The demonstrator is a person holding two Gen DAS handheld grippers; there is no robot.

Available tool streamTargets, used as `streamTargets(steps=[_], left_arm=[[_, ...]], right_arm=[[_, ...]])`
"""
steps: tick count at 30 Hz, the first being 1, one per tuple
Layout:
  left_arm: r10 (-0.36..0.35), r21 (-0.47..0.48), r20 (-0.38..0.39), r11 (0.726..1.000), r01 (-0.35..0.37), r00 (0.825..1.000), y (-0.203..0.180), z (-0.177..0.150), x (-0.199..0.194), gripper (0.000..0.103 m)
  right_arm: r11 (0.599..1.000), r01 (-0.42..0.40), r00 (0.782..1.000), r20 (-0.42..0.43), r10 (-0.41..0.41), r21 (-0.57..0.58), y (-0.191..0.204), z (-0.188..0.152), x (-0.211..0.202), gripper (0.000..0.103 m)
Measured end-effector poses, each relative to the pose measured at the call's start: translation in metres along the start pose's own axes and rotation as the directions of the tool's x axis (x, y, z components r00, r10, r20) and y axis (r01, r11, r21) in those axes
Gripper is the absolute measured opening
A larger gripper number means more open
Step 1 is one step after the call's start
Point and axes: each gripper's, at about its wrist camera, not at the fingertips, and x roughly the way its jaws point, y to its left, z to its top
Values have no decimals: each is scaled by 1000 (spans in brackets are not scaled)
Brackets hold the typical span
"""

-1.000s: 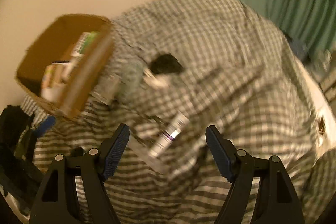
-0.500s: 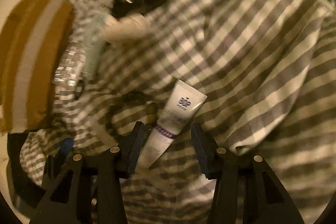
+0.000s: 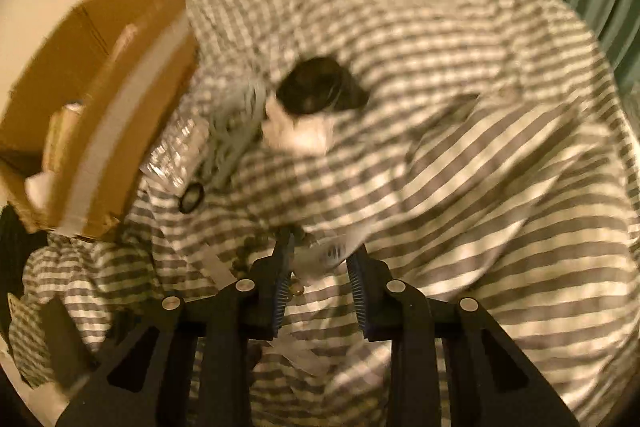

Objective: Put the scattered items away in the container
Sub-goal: 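Grasp the thin white stick with left gripper while right grasps white lotion tube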

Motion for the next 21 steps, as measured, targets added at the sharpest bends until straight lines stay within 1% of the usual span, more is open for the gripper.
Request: streamTargets(steps=[1, 2, 3, 4, 5, 6, 7, 8, 9, 10, 11, 15, 16, 17, 19, 20, 21], left_arm=[[3, -13, -11, 1000, -3, 1000, -2, 1, 6, 87], [10, -26, -38, 1000, -11, 999, -5, 1, 15, 83], [27, -38, -61, 999, -29, 998, -7, 1, 24, 77], [65, -45, -73, 997, -69, 995, -8, 1, 29, 56], [85, -40, -73, 995, -88, 994, -9, 1, 30, 38], [82, -36, -64, 996, -84, 995, -8, 0, 27, 37], [63, -42, -63, 997, -66, 996, -7, -1, 23, 31], [51, -53, -63, 997, -54, 997, -4, -3, 19, 27], [38, -70, -68, 997, -43, 997, -1, -5, 14, 25], [28, -90, -76, 995, -35, 997, 4, -9, 7, 20], [21, -100, -76, 995, -28, 997, 6, -12, 2, 19], [45, -82, -67, 995, -50, 997, 11, -25, -18, 12], [43, -80, -66, 996, -48, 997, 11, -27, -21, 7], [36, -77, -66, 996, -41, 997, 12, -30, -22, 4], [20, -67, -63, 997, -24, 998, 11, -33, -28, 4], [16, -60, -62, 998, -19, 998, 11, -34, -31, 4], [16, -49, -63, 999, -19, 998, 10, -35, -32, 4]], right_arm=[[1000, -15, 1000, 11, 15, 9, -4, 0, -8, 22], [1000, -18, 1000, 27, 17, 18, -9, -2, -17, 22], [1000, -22, 999, 28, 21, 19, -11, 3, -17, 22], [999, -25, 999, 37, 24, 26, -16, 2, -22, 22], [999, -29, 999, 36, 28, 31, -20, 1, -24, 21], [999, -35, 999, 34, 34, 36, -22, 2, -23, 20], [998, -43, 998, 38, 41, 49, -25, 2, -23, 18], [997, -56, 998, 37, 54, 55, -29, 2, -25, 18], [997, -60, 998, 36, 58, 53, -29, 2, -26, 18], [997, -60, 998, 37, 58, 52, -31, 2, -28, 18], [997, -66, 997, 33, 64, 49, -32, 3, -27, 17], [991, -130, 991, -9, 130, 43, -32, 2, -18, 18], [990, -131, 991, -20, 132, 43, -31, 0, -14, 20], [991, -130, 991, -40, 132, 36, -30, -1, -9, 25], [992, -122, 989, -77, 124, 31, -28, -5, 2, 25], [995, -97, 988, -117, 98, 19, -25, -8, 13, 25], [997, -80, 988, -134, 81, 10, -23, -10, 19, 25]])
